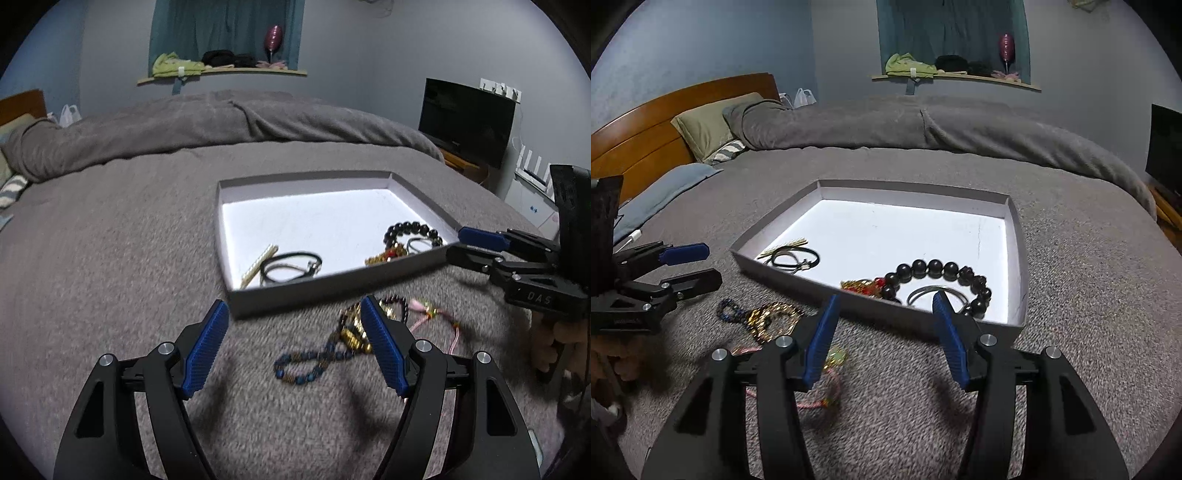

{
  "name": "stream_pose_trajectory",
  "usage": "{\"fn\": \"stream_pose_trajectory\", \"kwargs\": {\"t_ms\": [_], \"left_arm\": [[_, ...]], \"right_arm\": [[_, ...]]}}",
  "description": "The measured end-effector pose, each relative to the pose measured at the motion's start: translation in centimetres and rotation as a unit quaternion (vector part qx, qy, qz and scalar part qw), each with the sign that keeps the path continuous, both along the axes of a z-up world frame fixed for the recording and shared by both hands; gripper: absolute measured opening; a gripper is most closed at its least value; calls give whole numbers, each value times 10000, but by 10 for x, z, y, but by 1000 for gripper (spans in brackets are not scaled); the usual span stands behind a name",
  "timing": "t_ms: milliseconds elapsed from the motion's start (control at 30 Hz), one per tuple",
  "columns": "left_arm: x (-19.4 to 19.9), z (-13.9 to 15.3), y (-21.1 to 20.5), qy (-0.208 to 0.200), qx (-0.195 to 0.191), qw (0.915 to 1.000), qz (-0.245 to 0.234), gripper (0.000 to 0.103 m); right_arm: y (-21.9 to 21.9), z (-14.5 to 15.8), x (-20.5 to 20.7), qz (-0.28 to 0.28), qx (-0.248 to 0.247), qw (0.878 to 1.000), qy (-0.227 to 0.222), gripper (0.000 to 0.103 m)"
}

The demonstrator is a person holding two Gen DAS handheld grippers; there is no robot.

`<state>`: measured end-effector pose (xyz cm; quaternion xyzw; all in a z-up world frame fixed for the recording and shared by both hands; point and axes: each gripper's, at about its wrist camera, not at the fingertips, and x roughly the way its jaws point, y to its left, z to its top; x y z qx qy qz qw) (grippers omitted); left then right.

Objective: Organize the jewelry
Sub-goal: 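Move the left tool to the blue bead bracelet and close on it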

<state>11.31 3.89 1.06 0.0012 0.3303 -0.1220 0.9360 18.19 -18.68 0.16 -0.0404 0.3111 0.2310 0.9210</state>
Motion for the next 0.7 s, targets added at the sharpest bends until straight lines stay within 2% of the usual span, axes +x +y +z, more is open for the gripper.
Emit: {"fn": "stream_pose_trajectory", "kwargs": {"t_ms": [100, 267, 433, 467, 700], "left_arm": [[-7, -5, 2, 60, 10, 10000, -13, 75], [-18, -12, -4, 90, 126, 9998, -151, 75], [-19, -20, -12, 125, 303, 9991, -265, 75], [-18, -21, -12, 141, 298, 9991, -274, 75], [-5, -33, -10, 581, 136, 9977, -332, 78]], "right_arm": [[1, -3, -6, 90, 12, 9999, 54, 61], [3, -12, -16, 202, -134, 9996, 142, 62], [5, -19, -22, 267, -168, 9992, 226, 70], [5, -20, -23, 266, -167, 9993, 216, 74], [4, -26, -31, 350, -100, 9989, 289, 86]]}}
